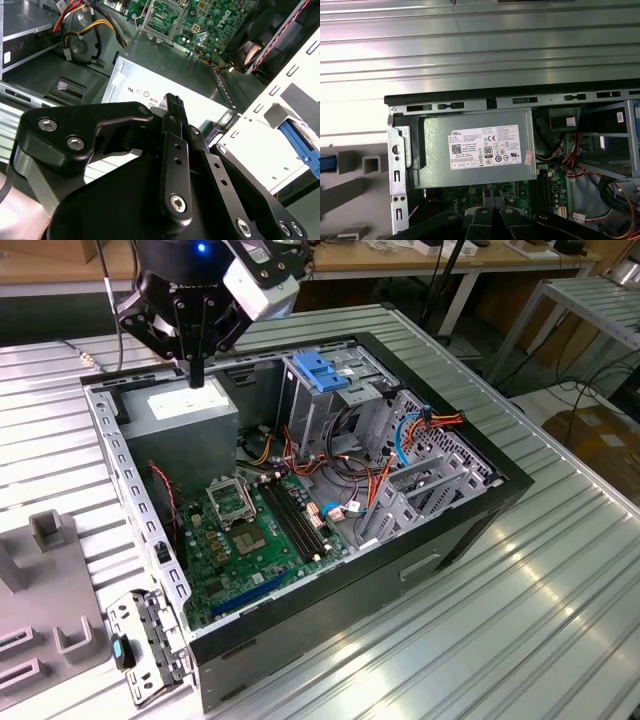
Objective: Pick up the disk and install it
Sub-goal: 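Reach for the disk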
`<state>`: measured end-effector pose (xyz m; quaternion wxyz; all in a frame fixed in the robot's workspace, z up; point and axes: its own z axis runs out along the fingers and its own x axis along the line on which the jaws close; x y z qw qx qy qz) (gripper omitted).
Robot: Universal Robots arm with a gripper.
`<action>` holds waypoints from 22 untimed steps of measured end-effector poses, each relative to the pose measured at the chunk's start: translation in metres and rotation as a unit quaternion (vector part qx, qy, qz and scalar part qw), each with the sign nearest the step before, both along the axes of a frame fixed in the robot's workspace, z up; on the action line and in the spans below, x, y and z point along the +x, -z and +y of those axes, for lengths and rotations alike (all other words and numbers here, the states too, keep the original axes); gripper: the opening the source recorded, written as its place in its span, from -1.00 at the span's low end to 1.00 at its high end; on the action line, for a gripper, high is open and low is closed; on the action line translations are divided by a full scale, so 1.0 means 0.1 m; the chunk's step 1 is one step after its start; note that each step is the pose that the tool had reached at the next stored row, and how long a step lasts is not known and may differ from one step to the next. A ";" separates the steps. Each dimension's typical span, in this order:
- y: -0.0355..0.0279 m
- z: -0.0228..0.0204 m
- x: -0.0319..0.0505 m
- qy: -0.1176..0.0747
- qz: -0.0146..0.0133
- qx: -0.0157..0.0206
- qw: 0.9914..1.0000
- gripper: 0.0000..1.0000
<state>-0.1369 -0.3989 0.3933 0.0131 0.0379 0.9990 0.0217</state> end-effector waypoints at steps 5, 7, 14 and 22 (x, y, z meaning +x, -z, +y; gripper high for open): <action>0.000 0.000 -0.015 0.000 0.000 0.000 1.000 -0.79; 0.000 0.000 -0.022 0.000 0.000 0.000 1.000 -0.79; 0.000 0.000 -0.044 0.000 0.000 0.000 1.000 -0.79; 0.000 0.000 -0.085 0.000 0.000 0.000 1.000 -0.79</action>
